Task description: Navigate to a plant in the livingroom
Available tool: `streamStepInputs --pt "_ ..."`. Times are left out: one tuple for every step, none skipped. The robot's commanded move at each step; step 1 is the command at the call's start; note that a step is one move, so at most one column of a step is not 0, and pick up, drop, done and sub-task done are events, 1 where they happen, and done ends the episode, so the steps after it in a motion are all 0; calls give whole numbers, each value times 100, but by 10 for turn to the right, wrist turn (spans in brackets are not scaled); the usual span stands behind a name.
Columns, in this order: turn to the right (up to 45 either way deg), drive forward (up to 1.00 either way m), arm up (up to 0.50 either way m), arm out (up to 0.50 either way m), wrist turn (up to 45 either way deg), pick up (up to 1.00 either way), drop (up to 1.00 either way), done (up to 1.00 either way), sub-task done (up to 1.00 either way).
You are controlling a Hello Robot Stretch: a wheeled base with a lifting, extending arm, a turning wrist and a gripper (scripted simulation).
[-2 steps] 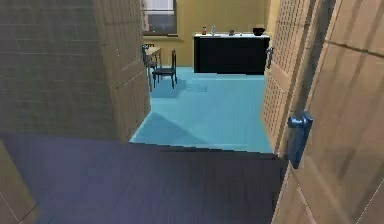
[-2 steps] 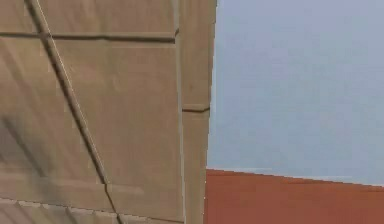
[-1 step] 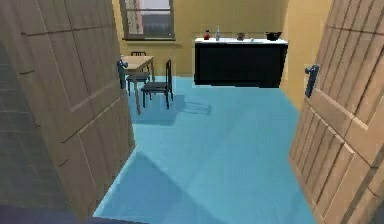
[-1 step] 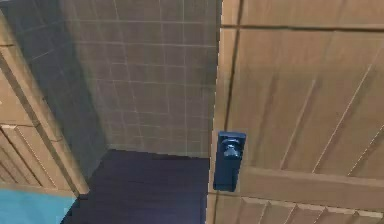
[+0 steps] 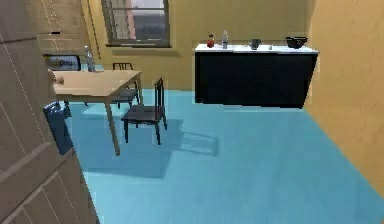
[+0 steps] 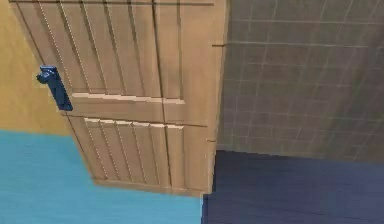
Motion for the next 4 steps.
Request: streamStepInputs --pt "0 100 0 0 0 0 0 0 0" --pt "0 100 0 0 0 0 0 0 0" --pt "60 0 0 0 0 0 0 0 0" --pt "0 45 0 0 0 0 0 0 0"
